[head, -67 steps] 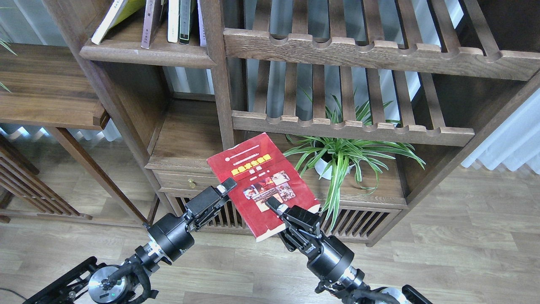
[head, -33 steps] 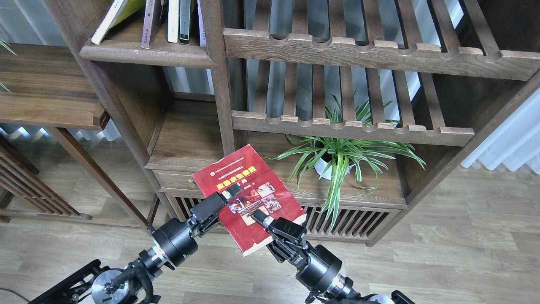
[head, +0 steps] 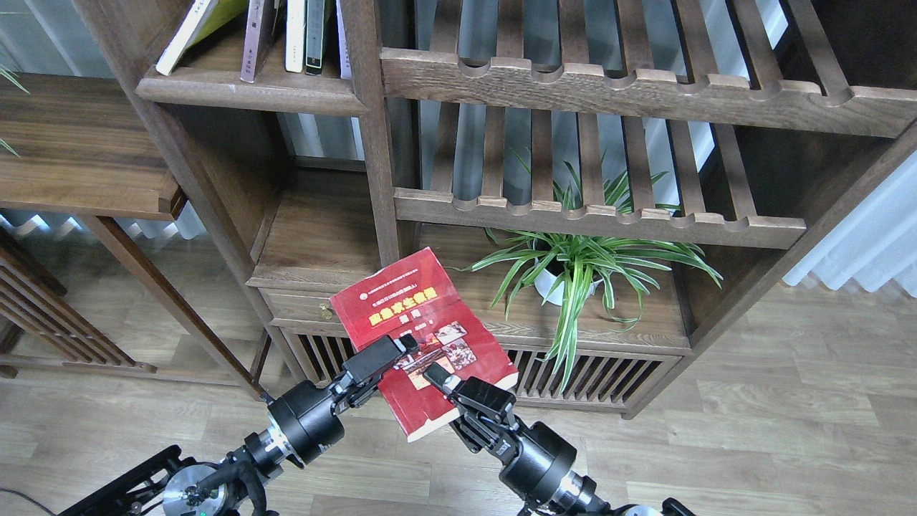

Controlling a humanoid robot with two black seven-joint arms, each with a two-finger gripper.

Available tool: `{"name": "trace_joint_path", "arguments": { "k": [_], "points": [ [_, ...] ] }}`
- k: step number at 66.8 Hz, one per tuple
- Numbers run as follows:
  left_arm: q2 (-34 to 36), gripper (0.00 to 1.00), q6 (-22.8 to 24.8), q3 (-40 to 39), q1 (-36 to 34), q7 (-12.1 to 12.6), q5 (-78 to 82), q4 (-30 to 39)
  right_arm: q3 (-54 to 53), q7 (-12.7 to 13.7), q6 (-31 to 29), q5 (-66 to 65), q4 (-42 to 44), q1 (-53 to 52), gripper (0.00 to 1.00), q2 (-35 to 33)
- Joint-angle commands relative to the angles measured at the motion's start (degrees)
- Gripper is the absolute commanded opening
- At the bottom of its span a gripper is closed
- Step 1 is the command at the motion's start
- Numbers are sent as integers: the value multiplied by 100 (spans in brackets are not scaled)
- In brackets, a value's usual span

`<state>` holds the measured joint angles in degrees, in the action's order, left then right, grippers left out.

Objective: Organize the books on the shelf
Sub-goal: 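Grip the red book between both grippers, then lift the red book with the left gripper up toward the top shelf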

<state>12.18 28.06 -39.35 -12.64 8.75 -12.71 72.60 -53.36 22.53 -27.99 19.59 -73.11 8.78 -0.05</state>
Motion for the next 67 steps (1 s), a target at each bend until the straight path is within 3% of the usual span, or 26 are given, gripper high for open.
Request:
{"name": "trace_joint_path", "arguments": {
  "k": [1, 2, 5, 8, 17, 44, 60, 63, 67],
  "points": [
    [13, 3, -6, -2, -1, 13, 6, 0, -26, 14, -1, -34, 16, -8, 16, 5],
    [30, 2, -6, -11, -1, 13, 6, 0, -78, 14, -1, -43, 120, -8, 28, 5],
    [30, 2, -6, -11, -1, 13, 6, 0, -87, 5, -1, -69, 165, -17, 36, 5],
    [39, 2, -6, -11, -1, 13, 6, 0, -78, 5, -1, -166, 192, -17, 52, 5],
    [48, 2, -6, -20, -1, 13, 14, 8, -78, -38, -1, -456, 192, -17, 70, 5],
    [259, 3, -6, -117, -10, 39, 330, 61, -553, -47, -1, -483, 235, -87, 85, 5],
    [584, 0, -6, -1179, -72, 48, 1086, 342, -878, -47, -1, -491, 402, -166, 90, 5],
    [584, 0, -6, -1312, -80, 135, 1148, 465, -878, -47, -1, -500, 438, -210, 90, 5],
    [646, 0, -6, -1531, -72, 592, 1254, 606, -878, -47, -1, -509, 482, -280, 90, 5]
  ]
}}
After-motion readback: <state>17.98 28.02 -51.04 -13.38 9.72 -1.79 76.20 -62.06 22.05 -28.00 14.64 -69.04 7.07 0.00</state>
